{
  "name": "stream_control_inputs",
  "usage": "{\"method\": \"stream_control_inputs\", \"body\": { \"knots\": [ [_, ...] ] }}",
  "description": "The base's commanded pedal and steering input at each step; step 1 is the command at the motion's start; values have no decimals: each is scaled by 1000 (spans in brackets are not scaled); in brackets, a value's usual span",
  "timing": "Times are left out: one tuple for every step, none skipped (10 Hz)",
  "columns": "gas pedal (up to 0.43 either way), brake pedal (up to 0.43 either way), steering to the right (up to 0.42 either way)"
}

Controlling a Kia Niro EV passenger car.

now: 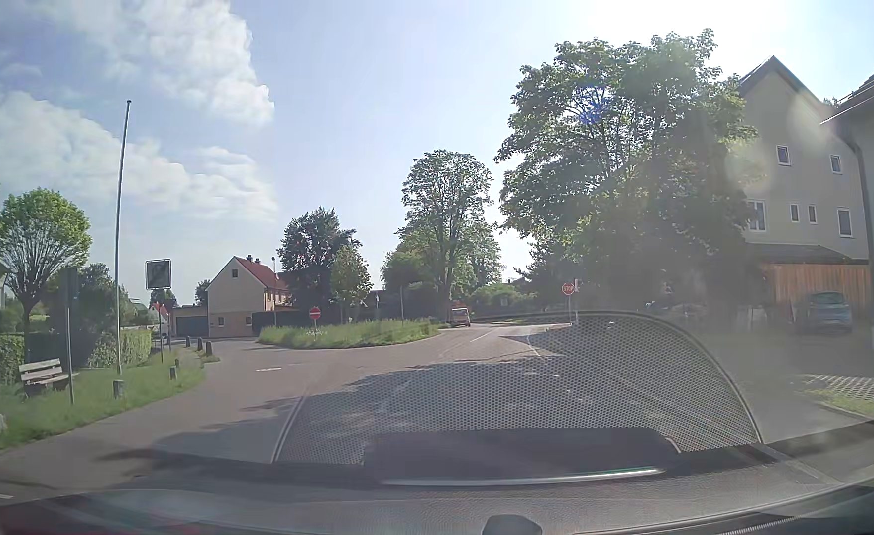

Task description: Follow the waypoints while adhering to traffic rules and regulations

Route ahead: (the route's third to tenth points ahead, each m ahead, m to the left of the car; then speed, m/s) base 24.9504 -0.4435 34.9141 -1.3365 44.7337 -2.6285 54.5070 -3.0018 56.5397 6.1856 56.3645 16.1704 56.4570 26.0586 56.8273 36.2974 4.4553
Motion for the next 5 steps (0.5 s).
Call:
{"method": "stream_control_inputs", "body": {
  "knots": [
    [67, 0, 8],
    [67, 0, 9],
    [67, 0, 10],
    [67, 0, 11],
    [67, 0, 12]
  ]
}}
